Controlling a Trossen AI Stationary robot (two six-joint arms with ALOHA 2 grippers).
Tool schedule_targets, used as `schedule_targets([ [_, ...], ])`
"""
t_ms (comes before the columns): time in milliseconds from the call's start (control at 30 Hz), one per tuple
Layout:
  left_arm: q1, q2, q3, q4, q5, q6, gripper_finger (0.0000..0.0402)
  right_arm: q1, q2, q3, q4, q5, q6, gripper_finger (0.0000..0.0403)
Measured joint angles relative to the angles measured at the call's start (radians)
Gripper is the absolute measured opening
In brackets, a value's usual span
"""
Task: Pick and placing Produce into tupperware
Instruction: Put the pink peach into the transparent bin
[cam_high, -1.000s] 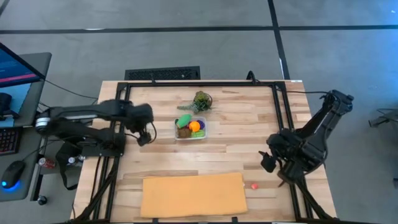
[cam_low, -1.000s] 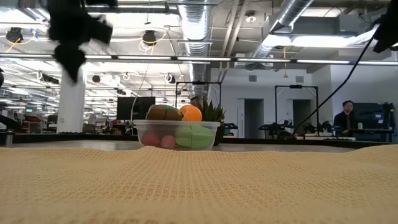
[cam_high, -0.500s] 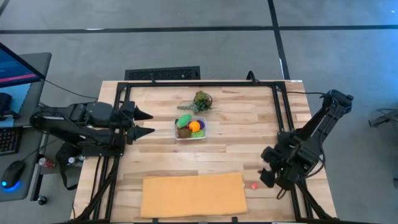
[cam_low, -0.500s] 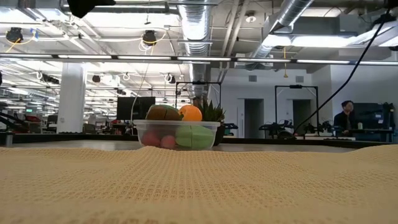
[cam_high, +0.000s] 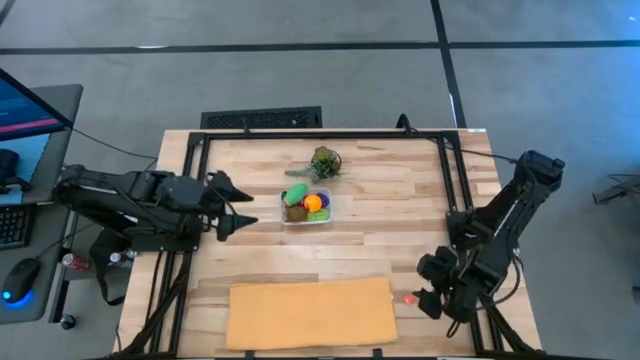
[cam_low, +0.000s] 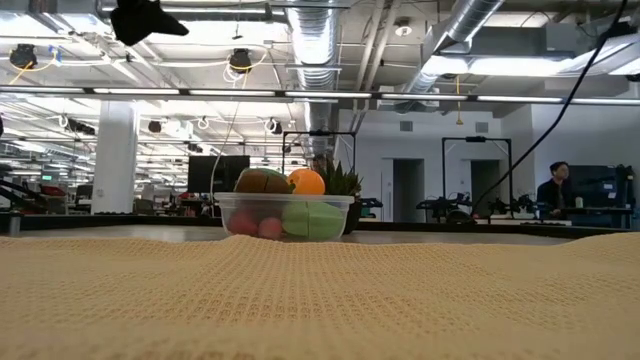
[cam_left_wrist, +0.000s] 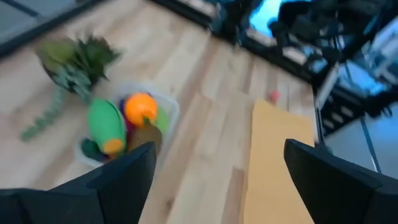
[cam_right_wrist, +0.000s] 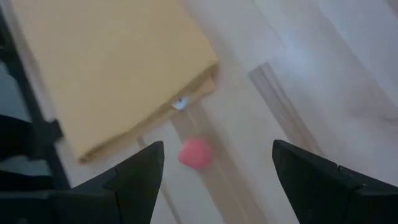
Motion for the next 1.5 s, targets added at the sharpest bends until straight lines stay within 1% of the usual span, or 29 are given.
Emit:
schedule_targets([
  [100,0.000,0.040,0.000,-0.004,0.054,0.000,0.0343,0.000,0.052,0.000,0.001,-0.027,0.009,0.0291],
  [200,0.000,0.077,0.000,-0.003,0.057,-0.006,0.0343,-0.011,0.088,0.000,0.038,-0.084,0.008,0.0291],
  [300,0.000,0.109,0.000,0.004,0.072,-0.002,0.0343,-0.019,0.110,0.000,0.093,-0.128,-0.044,0.0291],
  [433,0.000,0.136,0.000,0.026,0.075,0.024,0.0343,-0.018,0.129,0.000,0.146,-0.140,-0.079,0.0291],
  [533,0.000,0.141,0.000,0.032,0.039,0.027,0.0343,-0.018,0.140,0.000,0.149,-0.146,-0.079,0.0291],
  [633,0.000,0.142,0.000,0.013,-0.021,0.020,0.0343,-0.019,0.145,0.001,0.139,-0.150,-0.071,0.0291],
  [700,0.000,0.142,0.000,0.002,-0.035,0.004,0.0343,-0.018,0.147,0.001,0.139,-0.152,-0.071,0.0291],
  [767,0.000,0.142,0.000,-0.019,-0.027,-0.021,0.0343,-0.018,0.147,0.001,0.141,-0.152,-0.071,0.0291],
  [933,0.003,0.143,0.000,-0.034,0.061,-0.055,0.0343,-0.019,0.147,0.001,0.149,-0.152,-0.121,0.0291],
  [1067,0.003,0.143,0.000,-0.026,0.071,-0.054,0.0343,-0.038,0.148,0.001,0.157,-0.151,-0.178,0.0291],
  [1233,0.003,0.143,0.000,-0.026,0.032,-0.030,0.0343,-0.070,0.148,0.001,0.157,-0.147,-0.232,0.0291],
  [1500,0.003,0.143,0.000,-0.027,-0.066,0.007,0.0343,-0.085,0.148,0.002,0.165,-0.147,-0.236,0.0291],
])
